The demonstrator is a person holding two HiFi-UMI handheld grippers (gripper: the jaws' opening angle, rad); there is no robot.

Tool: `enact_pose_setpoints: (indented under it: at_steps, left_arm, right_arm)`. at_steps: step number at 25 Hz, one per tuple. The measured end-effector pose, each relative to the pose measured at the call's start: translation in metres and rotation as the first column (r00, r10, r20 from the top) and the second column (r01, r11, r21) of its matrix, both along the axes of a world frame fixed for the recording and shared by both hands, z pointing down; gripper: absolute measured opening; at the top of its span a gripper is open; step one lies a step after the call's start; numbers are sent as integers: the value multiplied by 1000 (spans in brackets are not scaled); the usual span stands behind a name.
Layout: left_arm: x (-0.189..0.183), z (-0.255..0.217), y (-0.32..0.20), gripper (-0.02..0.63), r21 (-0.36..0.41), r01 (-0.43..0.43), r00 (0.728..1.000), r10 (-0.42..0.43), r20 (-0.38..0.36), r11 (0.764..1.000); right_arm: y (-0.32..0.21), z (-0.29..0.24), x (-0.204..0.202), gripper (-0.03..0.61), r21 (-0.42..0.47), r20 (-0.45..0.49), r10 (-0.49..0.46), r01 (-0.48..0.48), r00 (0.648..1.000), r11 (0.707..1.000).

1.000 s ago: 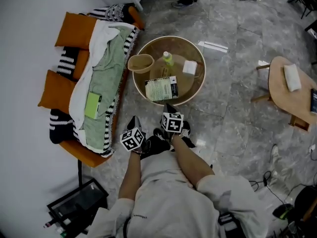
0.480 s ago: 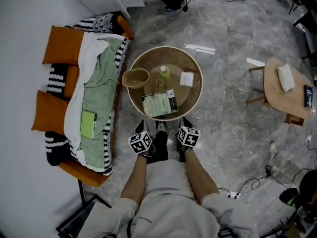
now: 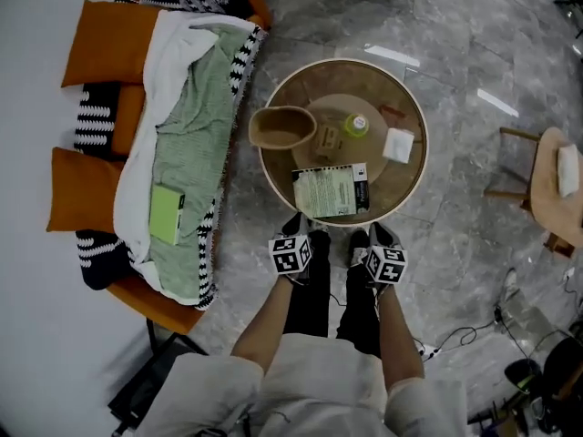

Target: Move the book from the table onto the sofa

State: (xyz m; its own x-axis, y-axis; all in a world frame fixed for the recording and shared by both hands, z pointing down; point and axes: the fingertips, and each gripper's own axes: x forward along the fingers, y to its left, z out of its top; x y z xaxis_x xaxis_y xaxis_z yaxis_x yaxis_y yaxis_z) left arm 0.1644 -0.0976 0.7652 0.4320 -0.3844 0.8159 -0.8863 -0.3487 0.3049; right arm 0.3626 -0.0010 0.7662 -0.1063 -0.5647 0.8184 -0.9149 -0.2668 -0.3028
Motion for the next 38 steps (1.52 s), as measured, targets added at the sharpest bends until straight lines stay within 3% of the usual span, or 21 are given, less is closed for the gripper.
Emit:
enact_pose_setpoints:
  at_steps: [5,9,12,15,19,22,26,29,38]
  left_arm:
    - [-7,54,-15,11,-42,-23,1000,23,-1,999]
    - [-19,82,-23,11,-64,-16,1000,17,12,998]
    - [-23,95,-34,12,-76,-2,1000,2,4,997]
    - [-19,103,-40,114,-102,-18,999,15,-34,995]
    - [-7,116,-42,214,-135,-46,997,37,-67,990]
    - [-2,127,-43,252,-165,-51,996,37,-85,985]
    - [7,134,-43,255,-202,-65,991,39,-129,977]
    - [7,136,-44,255,-201,-51,992,27,-120,978]
    - [8,140,-45,261,-180,-53,992,32,-121,982]
  right_arm:
    - [-24,42,-5,6,-2,28,16,-16,999,1000]
    - [-35,68,1,8,-44,-65,-25,22,998,999]
    - [-47,84,3,17,-52,-63,-61,58,996,997]
    - [-59,96,3,166,-32,-31,-56,55,998,998]
    - [-72,105,9,201,9,-18,-51,51,999,999]
    - [-74,115,11,202,8,16,-35,35,999,999]
    - [-80,124,7,201,2,38,-46,46,998,999]
    - [-86,128,4,201,-6,26,-76,76,997,997]
    - [-88,131,4,201,8,129,-1,0,992,1000]
